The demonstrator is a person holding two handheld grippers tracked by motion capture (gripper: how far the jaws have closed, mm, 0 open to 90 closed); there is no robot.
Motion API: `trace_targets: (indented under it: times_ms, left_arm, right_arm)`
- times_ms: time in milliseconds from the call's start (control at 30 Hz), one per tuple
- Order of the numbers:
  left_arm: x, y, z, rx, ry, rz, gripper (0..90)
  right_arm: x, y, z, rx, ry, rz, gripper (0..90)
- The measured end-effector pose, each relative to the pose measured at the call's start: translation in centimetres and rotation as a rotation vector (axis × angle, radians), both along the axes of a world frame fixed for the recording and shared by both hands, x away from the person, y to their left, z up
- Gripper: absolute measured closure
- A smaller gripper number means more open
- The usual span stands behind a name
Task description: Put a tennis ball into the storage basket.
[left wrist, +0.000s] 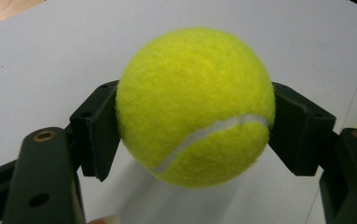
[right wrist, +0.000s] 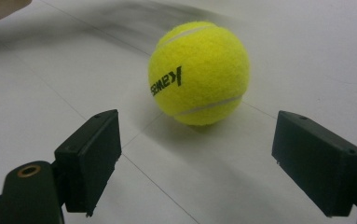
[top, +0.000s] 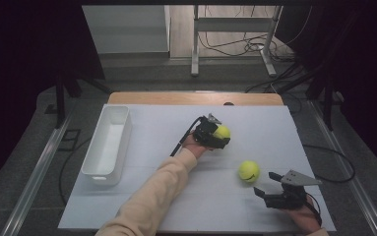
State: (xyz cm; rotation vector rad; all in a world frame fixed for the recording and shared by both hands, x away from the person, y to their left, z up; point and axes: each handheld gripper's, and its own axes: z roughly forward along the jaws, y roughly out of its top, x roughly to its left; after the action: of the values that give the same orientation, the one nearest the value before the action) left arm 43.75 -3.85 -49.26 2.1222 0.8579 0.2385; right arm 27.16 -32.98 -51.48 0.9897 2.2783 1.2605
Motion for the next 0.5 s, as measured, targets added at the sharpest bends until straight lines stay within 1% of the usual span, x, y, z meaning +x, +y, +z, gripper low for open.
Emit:
trace_targets:
  times_ms: [200, 267, 500]
  left_arm:
    - [-0.39, 0.3, 0.44, 0.01, -0.022, -0.008, 26.5]
    - [-0.55, 0.41, 0.55, 0.0, -0.025, -0.006, 26.5]
    - [-1.05, 0.86, 0.87, -0.005, -0.033, -0.013, 26.4]
  right_arm:
    - [0.01, 0.05, -0.02, 0.001, 0.001, 0.001, 16.1]
    - [0.01, 0.05, -0.02, 0.001, 0.002, 0.001, 16.1]
    - [0.01, 0.06, -0.03, 0.0, 0.002, 0.0, 16.1]
